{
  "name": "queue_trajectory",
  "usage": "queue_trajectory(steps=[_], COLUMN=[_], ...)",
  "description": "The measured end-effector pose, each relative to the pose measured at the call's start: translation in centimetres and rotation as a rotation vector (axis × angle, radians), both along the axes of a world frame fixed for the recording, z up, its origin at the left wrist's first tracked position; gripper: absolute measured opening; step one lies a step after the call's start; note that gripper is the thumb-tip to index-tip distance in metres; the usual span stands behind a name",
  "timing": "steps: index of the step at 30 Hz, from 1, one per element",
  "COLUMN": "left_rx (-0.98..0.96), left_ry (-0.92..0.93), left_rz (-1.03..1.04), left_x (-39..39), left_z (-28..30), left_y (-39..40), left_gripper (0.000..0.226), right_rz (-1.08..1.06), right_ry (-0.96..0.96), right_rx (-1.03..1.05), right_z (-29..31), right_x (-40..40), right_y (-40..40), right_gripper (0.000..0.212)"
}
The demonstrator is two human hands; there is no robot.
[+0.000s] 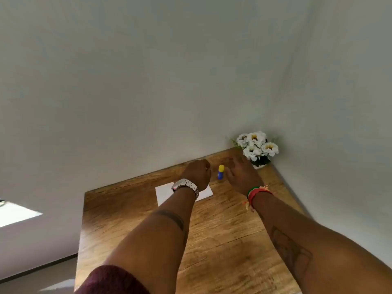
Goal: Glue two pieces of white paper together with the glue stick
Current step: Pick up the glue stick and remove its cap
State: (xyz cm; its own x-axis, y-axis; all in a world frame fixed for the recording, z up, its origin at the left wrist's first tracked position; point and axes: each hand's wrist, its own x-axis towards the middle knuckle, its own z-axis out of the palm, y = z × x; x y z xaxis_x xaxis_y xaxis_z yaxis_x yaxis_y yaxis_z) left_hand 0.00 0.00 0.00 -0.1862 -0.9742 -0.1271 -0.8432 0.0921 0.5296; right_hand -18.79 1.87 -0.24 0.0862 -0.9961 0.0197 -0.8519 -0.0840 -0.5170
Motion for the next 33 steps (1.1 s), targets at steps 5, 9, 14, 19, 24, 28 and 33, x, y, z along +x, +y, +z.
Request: queue_trajectory(steps=[5, 9, 14, 19, 24, 28, 33], left_rx=[0.035, 0.025, -0.013, 0.099, 0.109, 0.100, 0.147], left_ry=[0.040, 0.056, 0.100, 0.301, 0.515, 0.679, 0.772], left_rz=[-0.024, -0.051, -0.041, 0.162, 0.283, 0.420, 0.457], left_x=[-2.2, -3.0, -3.0, -1.5, 1.3, 3.2, 5.6], left_z=[-1.9, -3.4, -3.4, -0.9, 1.3, 2.7, 3.0], left_y=[-0.4, -1.2, -1.3, -1.4, -0.3, 1.7, 4.6], left_gripper=[0.031, 0.039, 0.026, 0.008, 0.017, 0.026, 0.023], right_rz=[0.036, -0.043, -0.064, -0.094, -0.034, -0.032, -0.013], right_ry=[-0.025, -0.117, -0.233, -0.447, -0.584, -0.721, -0.866], right_rx=[0.117, 0.160, 0.175, 0.214, 0.236, 0.246, 0.345], right_z=[-2.5, -3.9, -3.9, -2.2, 0.6, 2.6, 4.3], right_x=[0.1, 0.5, 0.7, 2.1, 5.3, 7.9, 9.4], right_y=[-0.6, -1.4, -1.8, -1.8, -1.1, 0.4, 2.0], right_gripper=[0.046, 0.041, 0.026, 0.018, 0.022, 0.016, 0.018])
